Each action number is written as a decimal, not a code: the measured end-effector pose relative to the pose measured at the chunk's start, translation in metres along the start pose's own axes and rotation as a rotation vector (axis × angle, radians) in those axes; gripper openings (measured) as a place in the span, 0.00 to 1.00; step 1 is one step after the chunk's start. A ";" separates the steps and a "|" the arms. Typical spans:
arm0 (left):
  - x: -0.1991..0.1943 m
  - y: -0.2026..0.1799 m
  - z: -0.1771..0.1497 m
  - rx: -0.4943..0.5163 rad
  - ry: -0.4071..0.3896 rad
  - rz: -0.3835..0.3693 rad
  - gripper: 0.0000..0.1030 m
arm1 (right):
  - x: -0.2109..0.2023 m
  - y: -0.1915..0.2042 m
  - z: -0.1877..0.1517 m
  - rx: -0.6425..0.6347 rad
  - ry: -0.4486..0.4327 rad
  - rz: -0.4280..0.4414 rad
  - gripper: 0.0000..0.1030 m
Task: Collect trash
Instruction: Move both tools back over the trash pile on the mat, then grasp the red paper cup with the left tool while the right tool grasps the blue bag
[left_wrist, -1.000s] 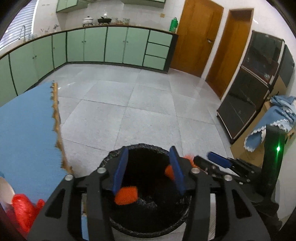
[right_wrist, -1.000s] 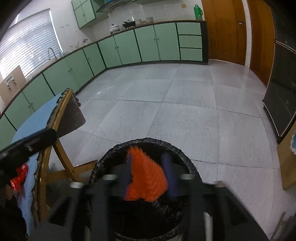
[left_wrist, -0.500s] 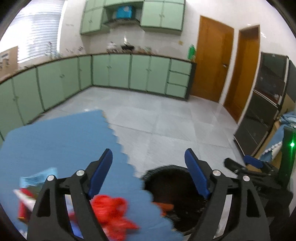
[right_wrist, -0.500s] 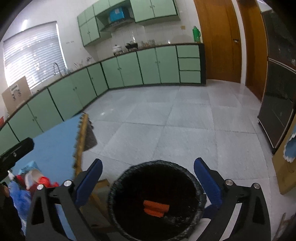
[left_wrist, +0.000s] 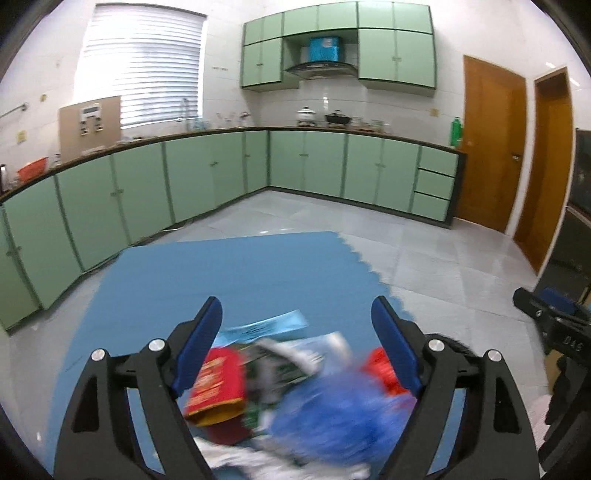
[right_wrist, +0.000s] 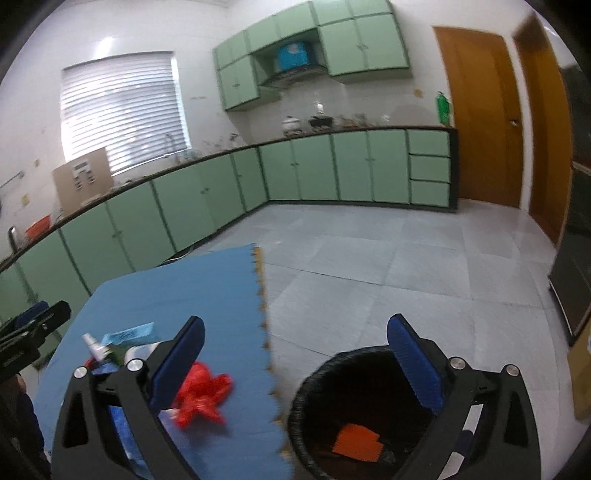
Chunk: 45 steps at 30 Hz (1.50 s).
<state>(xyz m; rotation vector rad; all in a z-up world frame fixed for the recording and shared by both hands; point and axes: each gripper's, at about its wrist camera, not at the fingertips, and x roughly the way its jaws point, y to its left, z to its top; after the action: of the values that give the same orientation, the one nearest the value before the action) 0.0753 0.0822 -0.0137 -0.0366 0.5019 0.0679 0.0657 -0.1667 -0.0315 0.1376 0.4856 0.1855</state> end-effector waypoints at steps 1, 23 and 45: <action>-0.003 0.007 -0.005 -0.005 0.003 0.010 0.78 | -0.001 0.008 -0.003 -0.009 -0.002 0.015 0.94; -0.010 0.083 -0.067 -0.077 0.094 0.130 0.78 | 0.027 0.119 -0.064 -0.188 0.129 0.283 0.80; 0.010 0.077 -0.073 -0.078 0.125 0.091 0.78 | 0.041 0.124 -0.066 -0.216 0.206 0.372 0.18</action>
<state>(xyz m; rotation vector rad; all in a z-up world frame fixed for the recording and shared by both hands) 0.0435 0.1561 -0.0842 -0.0948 0.6252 0.1748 0.0520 -0.0319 -0.0858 -0.0047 0.6393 0.6184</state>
